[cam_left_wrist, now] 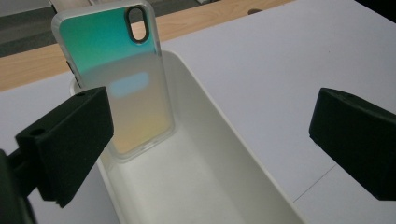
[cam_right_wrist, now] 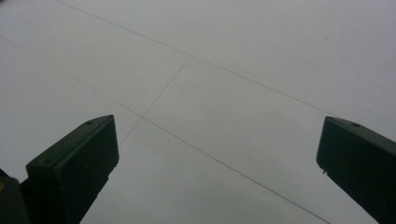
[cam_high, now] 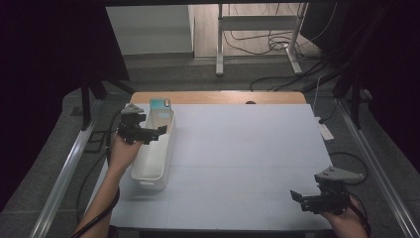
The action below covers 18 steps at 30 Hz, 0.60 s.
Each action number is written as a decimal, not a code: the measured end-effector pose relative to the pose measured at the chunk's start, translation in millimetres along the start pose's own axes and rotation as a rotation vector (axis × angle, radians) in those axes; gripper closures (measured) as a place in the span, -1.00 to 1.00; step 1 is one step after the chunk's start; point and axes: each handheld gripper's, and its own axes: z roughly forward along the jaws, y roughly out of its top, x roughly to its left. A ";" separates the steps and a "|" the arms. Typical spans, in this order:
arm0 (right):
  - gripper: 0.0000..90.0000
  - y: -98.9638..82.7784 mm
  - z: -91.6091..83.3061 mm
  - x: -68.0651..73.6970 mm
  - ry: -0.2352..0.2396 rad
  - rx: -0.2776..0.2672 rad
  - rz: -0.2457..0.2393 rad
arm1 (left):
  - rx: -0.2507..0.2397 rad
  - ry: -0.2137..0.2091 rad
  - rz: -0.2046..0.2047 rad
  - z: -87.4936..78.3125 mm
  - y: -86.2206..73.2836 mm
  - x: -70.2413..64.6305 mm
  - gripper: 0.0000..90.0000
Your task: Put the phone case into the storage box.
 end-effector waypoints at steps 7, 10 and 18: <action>-1.00 -0.6 -1.6 -0.6 0.002 -0.014 0.003 | -0.018 -0.008 -0.006 -6.8 -7.8 -1.0 -0.98; -1.00 -0.8 -2.0 -1.0 0.004 -0.019 0.007 | -0.021 -0.006 -0.006 -9.5 -10.6 -1.4 -0.98; -1.00 -0.8 -2.3 -0.2 0.002 -0.020 0.001 | -0.017 -0.011 -0.014 -12.5 -16.0 -3.9 -0.98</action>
